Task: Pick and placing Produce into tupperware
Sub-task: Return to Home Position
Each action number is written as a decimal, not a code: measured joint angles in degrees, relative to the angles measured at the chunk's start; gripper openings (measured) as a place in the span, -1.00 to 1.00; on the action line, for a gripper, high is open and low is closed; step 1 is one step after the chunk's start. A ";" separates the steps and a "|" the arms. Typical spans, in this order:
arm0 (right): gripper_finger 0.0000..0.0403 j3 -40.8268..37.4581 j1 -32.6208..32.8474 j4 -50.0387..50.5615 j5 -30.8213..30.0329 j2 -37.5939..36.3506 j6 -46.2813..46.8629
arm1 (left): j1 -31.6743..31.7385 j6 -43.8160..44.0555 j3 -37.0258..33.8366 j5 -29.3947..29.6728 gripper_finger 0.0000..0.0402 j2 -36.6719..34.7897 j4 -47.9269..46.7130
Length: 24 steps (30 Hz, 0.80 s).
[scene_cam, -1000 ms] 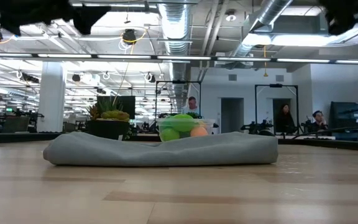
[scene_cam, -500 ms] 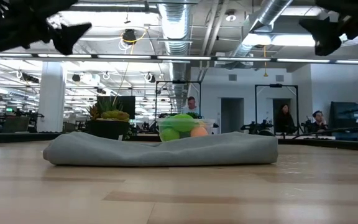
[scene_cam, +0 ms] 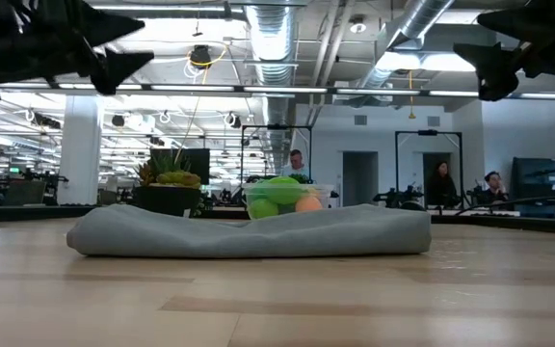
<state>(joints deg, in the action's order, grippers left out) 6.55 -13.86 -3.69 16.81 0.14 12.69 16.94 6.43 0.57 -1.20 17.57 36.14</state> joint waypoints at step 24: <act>0.27 -0.03 -11.91 0.38 18.47 0.00 3.87 | -15.01 -7.03 -0.14 10.99 0.79 -15.91 -14.55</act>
<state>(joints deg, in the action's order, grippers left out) 6.52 -25.77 -3.31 35.28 0.14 16.56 1.93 -0.60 0.43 9.80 1.65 21.59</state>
